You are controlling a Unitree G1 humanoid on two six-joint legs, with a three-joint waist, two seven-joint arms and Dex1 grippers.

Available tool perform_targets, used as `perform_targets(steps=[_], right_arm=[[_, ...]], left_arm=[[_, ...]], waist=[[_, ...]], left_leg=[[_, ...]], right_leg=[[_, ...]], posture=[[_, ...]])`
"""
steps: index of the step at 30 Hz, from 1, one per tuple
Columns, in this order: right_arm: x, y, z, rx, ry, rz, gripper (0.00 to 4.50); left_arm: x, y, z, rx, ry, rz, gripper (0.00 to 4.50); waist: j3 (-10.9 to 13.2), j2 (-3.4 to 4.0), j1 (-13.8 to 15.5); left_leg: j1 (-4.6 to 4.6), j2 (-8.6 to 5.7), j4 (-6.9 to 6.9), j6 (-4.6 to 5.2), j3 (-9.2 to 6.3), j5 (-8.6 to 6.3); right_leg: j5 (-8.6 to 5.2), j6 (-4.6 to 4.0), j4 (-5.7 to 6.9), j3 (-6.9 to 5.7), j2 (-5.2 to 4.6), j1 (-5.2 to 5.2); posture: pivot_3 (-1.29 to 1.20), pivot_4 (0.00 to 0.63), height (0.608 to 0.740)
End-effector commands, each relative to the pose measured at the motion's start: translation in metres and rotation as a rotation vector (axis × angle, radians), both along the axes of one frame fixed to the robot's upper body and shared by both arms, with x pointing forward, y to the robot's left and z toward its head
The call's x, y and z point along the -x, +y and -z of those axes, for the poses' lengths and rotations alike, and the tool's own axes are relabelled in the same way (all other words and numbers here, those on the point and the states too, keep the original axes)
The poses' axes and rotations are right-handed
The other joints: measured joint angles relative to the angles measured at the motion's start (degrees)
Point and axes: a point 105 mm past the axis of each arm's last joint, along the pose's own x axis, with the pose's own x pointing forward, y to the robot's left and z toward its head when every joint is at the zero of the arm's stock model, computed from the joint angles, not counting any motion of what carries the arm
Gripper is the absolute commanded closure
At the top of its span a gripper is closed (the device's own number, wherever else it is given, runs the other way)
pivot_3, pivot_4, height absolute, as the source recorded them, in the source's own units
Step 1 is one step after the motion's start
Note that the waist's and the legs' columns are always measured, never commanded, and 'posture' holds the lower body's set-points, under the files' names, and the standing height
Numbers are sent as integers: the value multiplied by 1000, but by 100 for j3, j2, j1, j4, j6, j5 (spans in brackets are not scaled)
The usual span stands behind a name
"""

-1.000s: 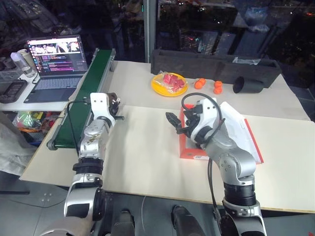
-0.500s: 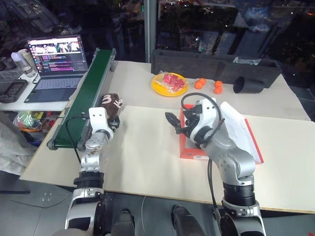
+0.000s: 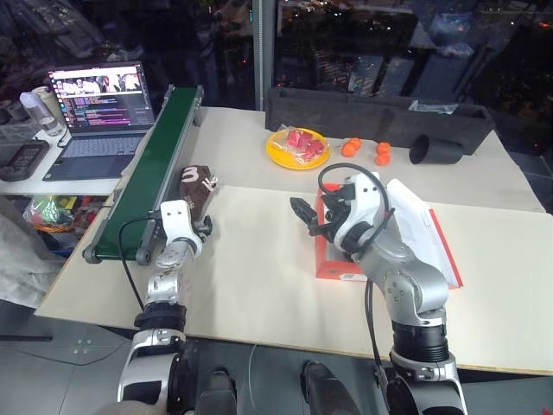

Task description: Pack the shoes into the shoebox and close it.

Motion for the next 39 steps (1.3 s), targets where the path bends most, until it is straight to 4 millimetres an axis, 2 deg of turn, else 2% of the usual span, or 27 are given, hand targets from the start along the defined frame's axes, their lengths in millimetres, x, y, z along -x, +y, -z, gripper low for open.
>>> perform_targets(steps=[1,5,10,13,15,18,25,28,31,36,39], right_arm=[[3,-1,-12,-17,-46,-3,0],[3,0,-11,-16,-44,-5,0],[3,-1,-11,-17,-44,0,0],[3,-1,-11,-17,-44,0,0],[3,-1,-11,-18,-44,0,0],[2,-1,-10,-15,-42,-2,0],[1,0,-7,-1,-35,-5,0],[0,0,-5,4,-29,-1,0],[-1,-1,-4,-1,-20,9,0],[-5,-3,-5,-85,18,26,0],[-6,-3,-10,-143,34,26,0]], left_arm=[[-12,-1,-25,22,-99,-28,710],[-18,-9,-29,104,-126,-23,710],[-16,-5,-19,155,-93,-57,710],[-15,-1,-17,160,-89,-63,1388],[-15,1,-17,159,-89,-66,2226],[-14,2,-18,149,-96,-69,3230],[-14,-8,-30,253,-183,-14,3230],[-14,-24,-38,410,-223,72,3230],[-10,-51,-42,691,-198,231,3230],[13,-94,-42,927,-71,528,3230],[31,-108,-44,1038,-25,645,3230]], waist=[[0,0,1],[0,0,0],[0,0,-17],[0,0,-13],[0,0,-7],[0,0,-5],[0,0,-3],[0,0,6],[0,0,8],[0,0,-21],[0,0,-36]], left_leg=[[0,0,0,-1,0,0],[-1,0,-1,-1,0,0],[-1,0,-5,-1,0,1],[-1,0,-5,-2,0,1],[-1,0,-5,-9,0,5],[-1,0,-9,-27,0,16],[-2,0,-11,-29,0,16],[-5,1,-12,-30,0,17],[-25,0,-10,-36,0,21],[-27,0,-10,-36,-1,21],[-27,0,-9,-36,-1,22]], right_leg=[[0,0,-1,1,0,0],[0,0,-1,0,0,0],[0,0,-1,0,0,-2],[0,0,1,1,0,-4],[0,0,1,0,0,-4],[1,2,1,0,0,-4],[1,2,1,0,0,-5],[1,2,1,0,0,-7],[2,3,1,1,-1,-20],[2,3,3,1,-1,-23],[3,3,4,1,-1,-23]], posture=[[0,150,740],[0,150,740],[0,150,740],[0,150,740],[0,150,740],[0,150,740],[0,150,740],[0,150,740],[0,150,740],[0,150,740],[0,150,740]])
